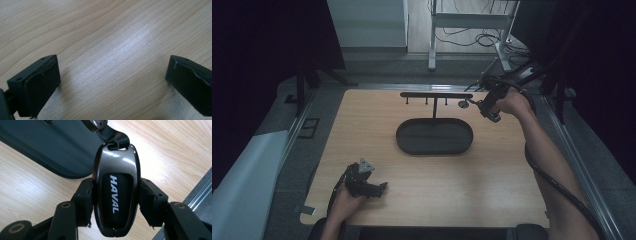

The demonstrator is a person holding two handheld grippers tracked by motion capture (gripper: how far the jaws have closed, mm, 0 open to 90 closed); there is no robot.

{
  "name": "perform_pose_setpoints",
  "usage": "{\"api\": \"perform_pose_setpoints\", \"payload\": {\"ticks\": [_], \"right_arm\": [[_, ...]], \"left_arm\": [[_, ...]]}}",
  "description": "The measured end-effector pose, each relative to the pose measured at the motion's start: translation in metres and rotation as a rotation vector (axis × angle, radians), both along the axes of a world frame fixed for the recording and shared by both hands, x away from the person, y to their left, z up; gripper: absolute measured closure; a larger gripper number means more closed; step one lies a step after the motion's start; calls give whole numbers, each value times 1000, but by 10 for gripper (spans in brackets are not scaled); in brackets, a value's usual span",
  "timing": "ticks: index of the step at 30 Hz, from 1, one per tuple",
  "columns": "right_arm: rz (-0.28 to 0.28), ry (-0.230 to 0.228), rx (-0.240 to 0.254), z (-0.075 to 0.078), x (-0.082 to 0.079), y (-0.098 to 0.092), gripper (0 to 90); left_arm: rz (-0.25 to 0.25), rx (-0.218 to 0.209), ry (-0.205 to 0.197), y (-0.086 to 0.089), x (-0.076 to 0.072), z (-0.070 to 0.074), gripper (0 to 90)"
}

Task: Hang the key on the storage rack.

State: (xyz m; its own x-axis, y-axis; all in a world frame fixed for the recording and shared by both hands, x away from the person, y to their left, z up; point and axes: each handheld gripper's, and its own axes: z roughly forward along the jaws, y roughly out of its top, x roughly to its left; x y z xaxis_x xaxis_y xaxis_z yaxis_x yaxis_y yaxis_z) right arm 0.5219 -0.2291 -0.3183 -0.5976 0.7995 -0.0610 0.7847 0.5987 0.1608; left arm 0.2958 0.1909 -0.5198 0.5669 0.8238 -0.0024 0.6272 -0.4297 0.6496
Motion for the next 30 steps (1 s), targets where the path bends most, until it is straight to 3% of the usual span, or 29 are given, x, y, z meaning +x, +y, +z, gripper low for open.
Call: {"api": "perform_pose_setpoints", "payload": {"ticks": [30], "right_arm": [[27, -40, 20, -46, 1, 18, 486]], "left_arm": [[-2, 3, -3, 0, -1, 0, 0]]}}
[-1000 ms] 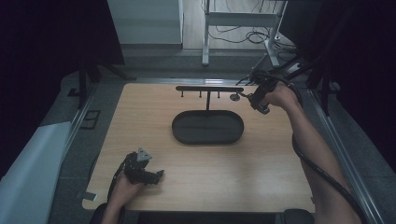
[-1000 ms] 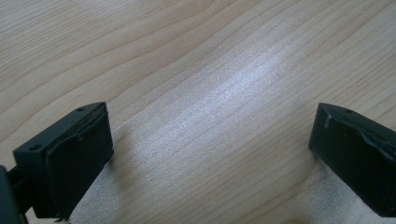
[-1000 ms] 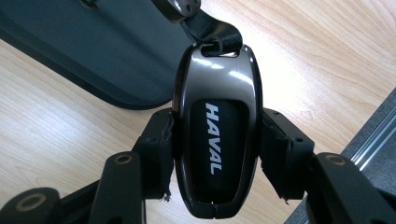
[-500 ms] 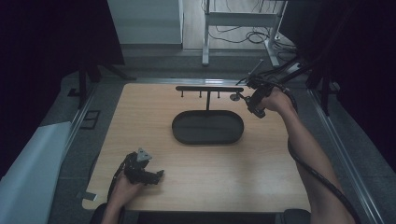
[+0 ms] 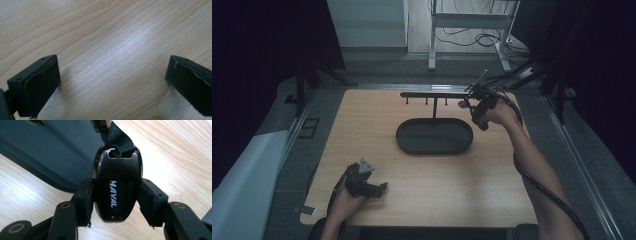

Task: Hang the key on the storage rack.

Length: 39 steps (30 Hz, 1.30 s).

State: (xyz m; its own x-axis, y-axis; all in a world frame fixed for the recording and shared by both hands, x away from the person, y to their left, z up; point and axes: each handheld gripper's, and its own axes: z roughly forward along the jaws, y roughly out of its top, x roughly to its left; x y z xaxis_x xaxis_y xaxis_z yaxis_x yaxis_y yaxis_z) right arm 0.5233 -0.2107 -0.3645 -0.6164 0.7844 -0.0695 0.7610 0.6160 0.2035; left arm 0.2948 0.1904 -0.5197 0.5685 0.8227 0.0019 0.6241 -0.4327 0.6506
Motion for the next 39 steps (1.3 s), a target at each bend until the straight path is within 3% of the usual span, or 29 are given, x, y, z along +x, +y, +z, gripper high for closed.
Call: {"api": "perform_pose_setpoints", "payload": {"ticks": [22, 32, 39], "right_arm": [[20, -82, 27, -29, 2, 15, 480], [32, -105, 27, -28, 1, 13, 446], [41, -121, 45, -24, -2, 8, 364]], "left_arm": [[-5, -2, 4, 1, 0, 0, 0], [-7, -3, 8, 0, 0, 0, 0], [-5, -3, 6, 0, 0, 0, 0]]}}
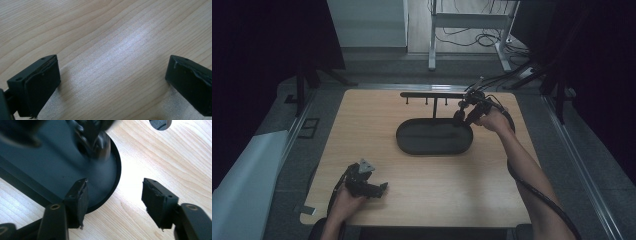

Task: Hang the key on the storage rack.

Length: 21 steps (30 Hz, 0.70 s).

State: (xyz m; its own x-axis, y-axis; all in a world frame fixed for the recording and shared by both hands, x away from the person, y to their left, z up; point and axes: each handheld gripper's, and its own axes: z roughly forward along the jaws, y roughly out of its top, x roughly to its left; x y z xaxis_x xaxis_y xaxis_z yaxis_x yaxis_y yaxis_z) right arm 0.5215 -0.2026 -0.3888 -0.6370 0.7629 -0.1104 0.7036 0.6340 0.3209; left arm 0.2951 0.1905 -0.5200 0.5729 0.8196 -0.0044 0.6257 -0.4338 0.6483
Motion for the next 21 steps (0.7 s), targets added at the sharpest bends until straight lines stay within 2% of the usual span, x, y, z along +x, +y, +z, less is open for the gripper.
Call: {"api": "perform_pose_setpoints", "payload": {"ticks": [7, 11, 21], "right_arm": [[16, -14, 5, 9, -7, -5, 312], [29, -20, 5, 13, -12, -5, 306], [63, -28, 15, 16, -22, -2, 263]], "left_arm": [[5, -8, -9, -1, 0, 0, 0], [13, -36, -16, 1, 0, 2, 0], [13, -44, -29, 1, -1, 4, 0]]}}
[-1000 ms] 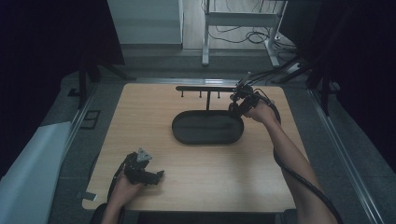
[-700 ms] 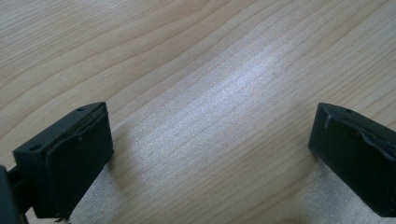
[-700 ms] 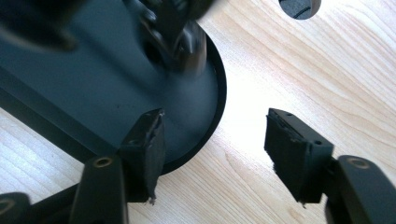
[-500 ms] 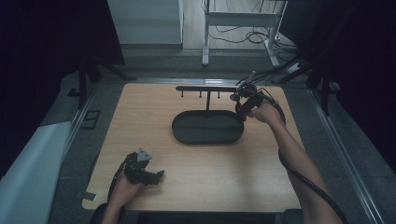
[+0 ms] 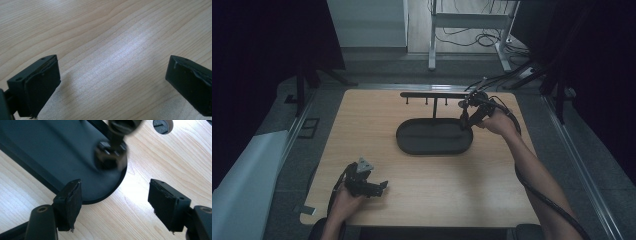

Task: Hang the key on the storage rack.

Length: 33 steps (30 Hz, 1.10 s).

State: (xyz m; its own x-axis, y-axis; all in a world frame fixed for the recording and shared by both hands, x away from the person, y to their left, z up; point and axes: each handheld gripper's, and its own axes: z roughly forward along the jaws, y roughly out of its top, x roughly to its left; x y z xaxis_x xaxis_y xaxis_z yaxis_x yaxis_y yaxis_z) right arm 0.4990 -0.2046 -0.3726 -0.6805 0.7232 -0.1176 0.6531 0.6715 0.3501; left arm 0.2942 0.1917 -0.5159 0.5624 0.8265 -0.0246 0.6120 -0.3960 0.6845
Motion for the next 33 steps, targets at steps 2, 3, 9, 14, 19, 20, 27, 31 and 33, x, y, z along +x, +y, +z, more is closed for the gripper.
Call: {"api": "perform_pose_setpoints", "payload": {"ticks": [2, 3, 9, 14, 19, 20, 27, 31, 33], "right_arm": [[7, 2, 5, 0, -2, 0, 252], [9, 3, 6, 1, -3, 0, 245], [20, 3, 16, 1, -10, 0, 166], [21, -4, 16, 1, -15, -2, 133], [29, -18, 29, 2, -23, -5, 109], [38, -25, 30, 2, -27, -6, 90], [51, -51, 43, 0, -38, -11, 10], [61, -63, 61, -2, -44, -15, 2], [65, -66, 68, -2, -46, -16, 0]], "left_arm": [[-1, 5, -1, 0, 0, 0, 0], [-1, 8, -2, 0, 0, 0, 0], [-2, 12, -3, 0, 0, 0, 0], [-4, 16, -3, -1, 0, 0, 0], [-6, 21, -1, -1, 0, 0, 0], [-7, 21, -1, -1, 0, 0, 0], [-6, 21, -2, -1, 0, 0, 0], [-7, 21, -1, -2, 0, 0, 0], [-7, 19, -2, -2, 0, 0, 0]]}}
